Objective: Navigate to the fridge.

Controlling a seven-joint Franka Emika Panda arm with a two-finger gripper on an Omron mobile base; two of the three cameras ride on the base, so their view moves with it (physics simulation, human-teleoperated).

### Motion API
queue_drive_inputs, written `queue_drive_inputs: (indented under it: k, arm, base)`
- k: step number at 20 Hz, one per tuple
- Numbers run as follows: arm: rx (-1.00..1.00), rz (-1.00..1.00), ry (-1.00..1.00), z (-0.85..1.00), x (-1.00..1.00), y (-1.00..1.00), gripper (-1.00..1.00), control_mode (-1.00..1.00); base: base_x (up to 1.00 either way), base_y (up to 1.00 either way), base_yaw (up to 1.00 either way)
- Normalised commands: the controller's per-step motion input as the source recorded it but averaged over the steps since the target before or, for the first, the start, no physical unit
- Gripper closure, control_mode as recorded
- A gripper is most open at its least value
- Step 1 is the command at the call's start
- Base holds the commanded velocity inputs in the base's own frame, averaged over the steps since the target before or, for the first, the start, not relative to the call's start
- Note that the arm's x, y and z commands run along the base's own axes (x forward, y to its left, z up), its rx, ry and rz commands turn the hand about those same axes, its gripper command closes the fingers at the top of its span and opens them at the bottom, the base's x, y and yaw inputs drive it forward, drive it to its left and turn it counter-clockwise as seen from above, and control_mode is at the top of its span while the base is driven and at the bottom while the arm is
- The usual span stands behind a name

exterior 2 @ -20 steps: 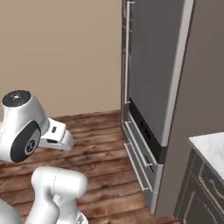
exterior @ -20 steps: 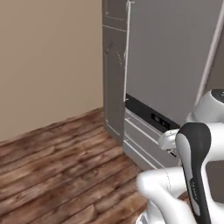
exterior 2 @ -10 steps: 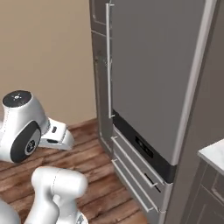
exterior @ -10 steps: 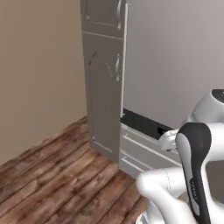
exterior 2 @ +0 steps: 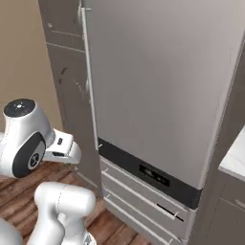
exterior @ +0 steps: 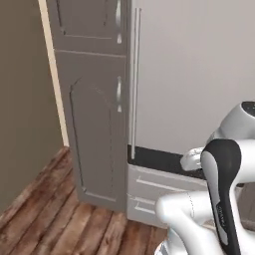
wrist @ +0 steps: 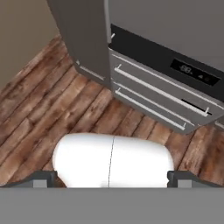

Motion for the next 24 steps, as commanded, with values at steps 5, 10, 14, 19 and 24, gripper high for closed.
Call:
queue_drive_inputs:
  k: [5,10,14,19,24]
  arm:
    - [0.00,0.00,0.00,0.00,0.00,0.00,-1.00,1.00]
    - [0.00,0.00,0.00,0.00,0.00,0.00,-1.00,1.00]
    - [0.00,0.00,0.00,0.00,0.00,0.00,-1.00,1.00]
    - [0.00,0.00,0.00,0.00,0.00,0.00,-1.00,1.00]
    - [0.00,0.00,0.00,0.00,0.00,0.00,-1.00,1.00]
  base:
    - [0.70,0.07,-0.64]
    - [0.74,-0.08,-0.61]
    - [0.86,-0.01,-0.49]
    - [0.93,0.00,-0.29]
    - [0.97,0.11,-0.18]
